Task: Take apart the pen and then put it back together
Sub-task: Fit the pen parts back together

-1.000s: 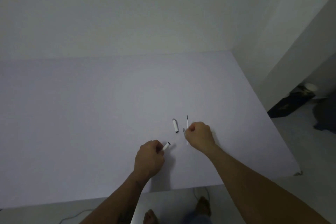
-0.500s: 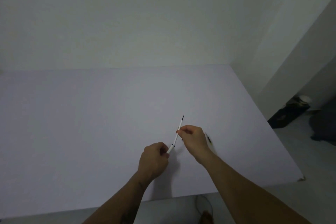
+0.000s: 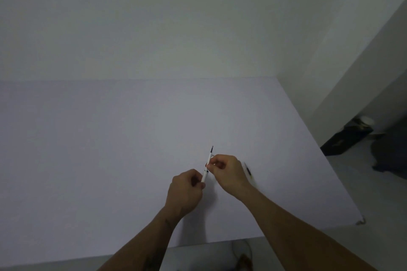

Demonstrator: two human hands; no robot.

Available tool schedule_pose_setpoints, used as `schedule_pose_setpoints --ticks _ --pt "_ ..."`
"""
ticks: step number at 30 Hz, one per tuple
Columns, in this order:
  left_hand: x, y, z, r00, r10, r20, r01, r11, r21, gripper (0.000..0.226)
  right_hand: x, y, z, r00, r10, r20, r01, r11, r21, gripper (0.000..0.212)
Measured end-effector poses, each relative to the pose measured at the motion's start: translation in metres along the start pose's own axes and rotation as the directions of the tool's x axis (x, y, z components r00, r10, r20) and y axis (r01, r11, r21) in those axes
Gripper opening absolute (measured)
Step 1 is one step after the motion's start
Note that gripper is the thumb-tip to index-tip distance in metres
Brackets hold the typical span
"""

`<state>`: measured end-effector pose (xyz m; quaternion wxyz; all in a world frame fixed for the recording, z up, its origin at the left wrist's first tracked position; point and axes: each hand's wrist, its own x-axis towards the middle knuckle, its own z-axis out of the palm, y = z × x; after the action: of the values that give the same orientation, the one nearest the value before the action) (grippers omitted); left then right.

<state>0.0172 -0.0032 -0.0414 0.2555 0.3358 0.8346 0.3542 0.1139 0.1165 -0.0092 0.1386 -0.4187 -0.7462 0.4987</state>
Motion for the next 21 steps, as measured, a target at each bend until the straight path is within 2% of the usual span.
schedule_pose_setpoints --ticks 2,4,8,10,13,17,21 --pt "0.002 0.001 0.001 1.0 -0.01 -0.02 0.01 1.0 0.003 0.012 0.003 0.004 -0.003 1.0 0.022 0.017 -0.022 1.0 -0.014 0.004" --pt "0.004 0.001 0.002 0.999 -0.032 -0.043 0.032 0.999 0.001 0.012 0.008 0.012 -0.012 0.997 0.072 -0.035 -0.074 0.996 -0.05 0.006" --pt "0.006 0.004 0.007 0.995 -0.042 -0.094 0.04 0.999 -0.029 0.012 0.02 0.041 -0.033 0.974 0.212 -0.083 -0.228 0.91 -0.348 0.031" --pt "0.006 0.005 0.01 0.994 -0.036 -0.106 0.031 0.998 -0.051 0.012 0.025 0.049 -0.034 0.963 0.259 -0.072 -0.265 0.871 -0.414 0.033" --pt "0.004 0.007 0.014 0.993 -0.036 -0.114 0.027 0.996 -0.086 0.01 0.034 0.05 -0.027 0.959 0.271 -0.082 -0.278 0.846 -0.456 0.015" --pt "0.0 0.006 0.013 0.991 -0.054 -0.123 0.041 0.993 -0.108 0.009 0.039 0.053 -0.012 0.968 0.246 -0.06 -0.238 0.803 -0.546 0.027" --pt "-0.002 0.002 0.008 0.992 -0.055 -0.11 0.043 0.993 -0.112 0.011 0.041 0.055 -0.009 0.976 0.21 -0.054 -0.202 0.796 -0.57 0.023"
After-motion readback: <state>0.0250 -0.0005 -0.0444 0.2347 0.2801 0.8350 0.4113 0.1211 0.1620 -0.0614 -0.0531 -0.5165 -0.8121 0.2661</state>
